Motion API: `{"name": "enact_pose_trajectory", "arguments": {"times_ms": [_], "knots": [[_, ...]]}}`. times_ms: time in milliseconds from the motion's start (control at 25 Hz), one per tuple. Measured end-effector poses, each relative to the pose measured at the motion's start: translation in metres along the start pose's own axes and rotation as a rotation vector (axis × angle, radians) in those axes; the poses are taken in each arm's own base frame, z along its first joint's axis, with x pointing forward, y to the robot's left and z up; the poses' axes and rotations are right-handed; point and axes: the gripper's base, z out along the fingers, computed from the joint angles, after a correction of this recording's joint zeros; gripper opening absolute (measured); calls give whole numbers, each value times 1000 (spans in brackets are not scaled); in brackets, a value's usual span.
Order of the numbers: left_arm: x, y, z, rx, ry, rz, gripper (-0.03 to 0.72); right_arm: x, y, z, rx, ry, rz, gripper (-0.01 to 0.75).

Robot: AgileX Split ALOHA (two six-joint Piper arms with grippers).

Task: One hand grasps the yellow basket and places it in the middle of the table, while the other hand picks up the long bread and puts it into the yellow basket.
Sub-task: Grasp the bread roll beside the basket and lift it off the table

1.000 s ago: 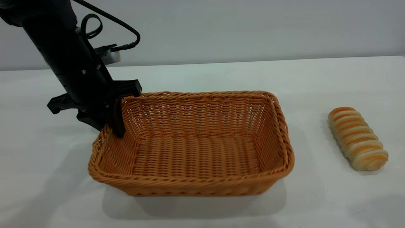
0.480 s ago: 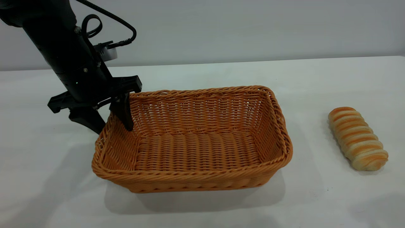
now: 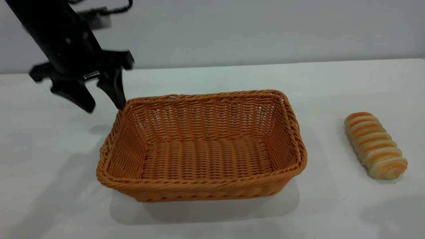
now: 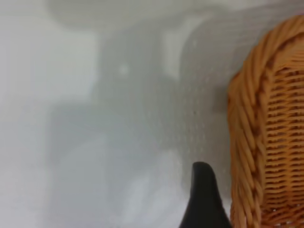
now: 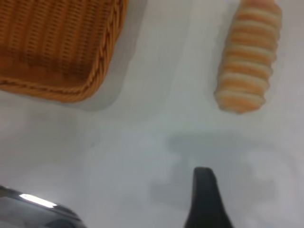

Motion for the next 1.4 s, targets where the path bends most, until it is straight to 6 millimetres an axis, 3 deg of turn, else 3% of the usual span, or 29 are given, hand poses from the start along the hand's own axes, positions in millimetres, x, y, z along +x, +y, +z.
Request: {"name": "enact_pose_trajectory", "arguments": {"times_ms": [160, 440, 720, 1080, 1400], "knots": [[1, 0, -27, -13, -39, 31, 569, -6, -3, 30, 3, 38, -4, 632], [5, -4, -74, 2, -122, 46, 567, -19, -8, 96, -13, 211, 21, 637], [13, -5, -109, 11, -170, 85, 567, -43, -12, 143, -32, 339, 35, 637], [16, -6, -122, 15, -197, 99, 567, -72, -17, 171, -24, 368, 6, 623], [17, -6, -121, 14, -194, 100, 567, -78, -20, 172, 14, 327, -1, 436]]}}
